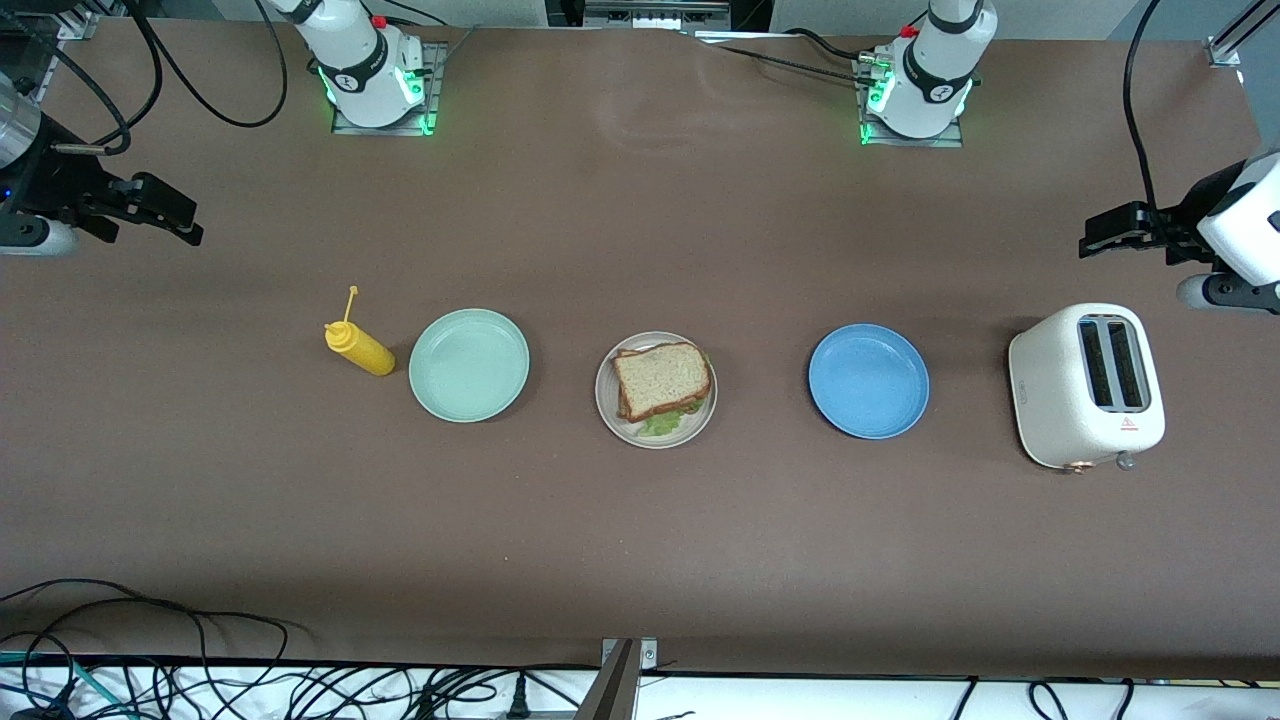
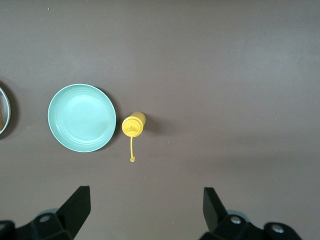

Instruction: Make sandwich on beige plate with both arms

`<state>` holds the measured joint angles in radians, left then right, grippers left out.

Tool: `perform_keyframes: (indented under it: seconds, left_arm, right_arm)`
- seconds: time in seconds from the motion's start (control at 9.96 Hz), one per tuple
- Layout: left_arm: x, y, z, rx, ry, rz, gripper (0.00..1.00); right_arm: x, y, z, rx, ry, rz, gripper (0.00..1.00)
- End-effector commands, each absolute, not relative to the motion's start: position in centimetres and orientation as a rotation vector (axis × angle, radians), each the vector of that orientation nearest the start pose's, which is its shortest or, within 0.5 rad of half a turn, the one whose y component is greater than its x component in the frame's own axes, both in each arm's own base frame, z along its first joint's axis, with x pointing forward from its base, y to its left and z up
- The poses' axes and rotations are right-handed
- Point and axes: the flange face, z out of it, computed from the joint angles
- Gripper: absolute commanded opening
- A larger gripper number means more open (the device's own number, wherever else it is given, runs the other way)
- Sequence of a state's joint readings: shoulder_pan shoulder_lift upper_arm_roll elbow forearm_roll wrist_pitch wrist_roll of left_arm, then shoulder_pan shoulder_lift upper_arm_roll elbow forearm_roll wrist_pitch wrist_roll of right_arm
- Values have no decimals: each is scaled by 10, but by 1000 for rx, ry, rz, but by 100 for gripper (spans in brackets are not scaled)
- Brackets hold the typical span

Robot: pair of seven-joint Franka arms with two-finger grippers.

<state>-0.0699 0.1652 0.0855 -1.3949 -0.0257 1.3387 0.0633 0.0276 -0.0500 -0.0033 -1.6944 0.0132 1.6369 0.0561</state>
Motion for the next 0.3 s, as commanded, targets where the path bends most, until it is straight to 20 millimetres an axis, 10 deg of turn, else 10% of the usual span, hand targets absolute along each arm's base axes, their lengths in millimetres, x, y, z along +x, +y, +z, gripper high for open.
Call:
perform_keyframes:
  seconds: [0.0,0.2]
  left_arm:
    - [579,3,596,-3118,78,329,100]
    - [579,4,596,-3117,76,326,100]
  right_arm:
    - [538,16,601,-3111,30,4,100]
    - [538,16,602,-3111,30,-1,100]
